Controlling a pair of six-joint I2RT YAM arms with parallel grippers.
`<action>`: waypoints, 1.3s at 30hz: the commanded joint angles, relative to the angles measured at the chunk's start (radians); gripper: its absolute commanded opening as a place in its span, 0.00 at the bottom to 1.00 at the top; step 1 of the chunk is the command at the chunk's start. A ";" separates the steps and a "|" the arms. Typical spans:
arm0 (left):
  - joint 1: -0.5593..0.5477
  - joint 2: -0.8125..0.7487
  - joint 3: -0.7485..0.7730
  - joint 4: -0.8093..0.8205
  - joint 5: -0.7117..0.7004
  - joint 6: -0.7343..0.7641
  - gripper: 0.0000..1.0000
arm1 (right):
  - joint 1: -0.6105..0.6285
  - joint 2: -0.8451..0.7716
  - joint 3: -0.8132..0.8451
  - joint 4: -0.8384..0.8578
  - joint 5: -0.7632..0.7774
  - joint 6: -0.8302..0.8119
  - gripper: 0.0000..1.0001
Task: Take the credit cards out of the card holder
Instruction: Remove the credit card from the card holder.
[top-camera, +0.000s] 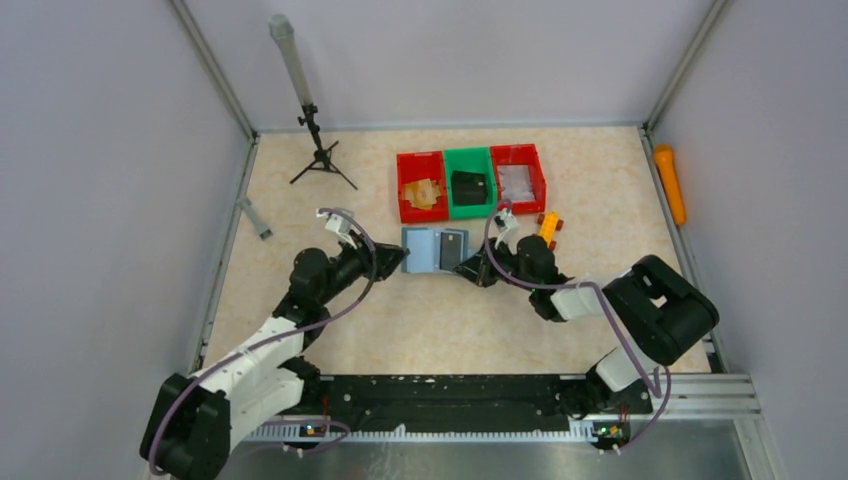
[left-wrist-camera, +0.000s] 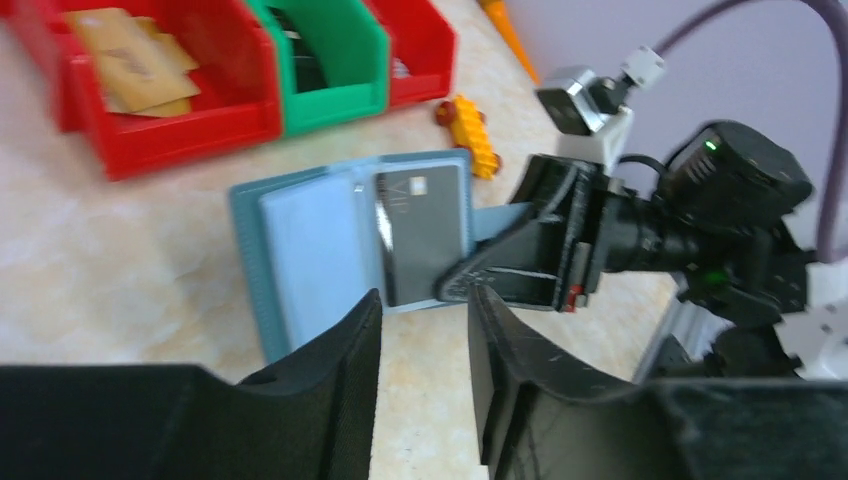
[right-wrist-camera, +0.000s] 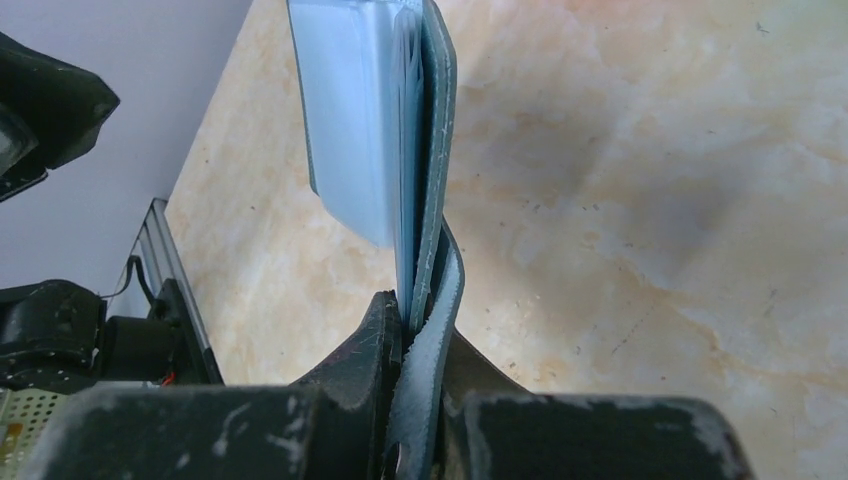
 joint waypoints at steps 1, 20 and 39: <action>0.000 0.117 0.017 0.246 0.266 -0.056 0.36 | -0.007 0.009 0.047 0.085 -0.079 0.002 0.00; -0.001 0.406 0.164 0.141 0.356 -0.070 0.38 | 0.001 0.094 0.035 0.410 -0.339 0.139 0.00; 0.000 0.450 0.201 0.118 0.418 -0.088 0.35 | 0.002 0.091 0.020 0.486 -0.361 0.167 0.00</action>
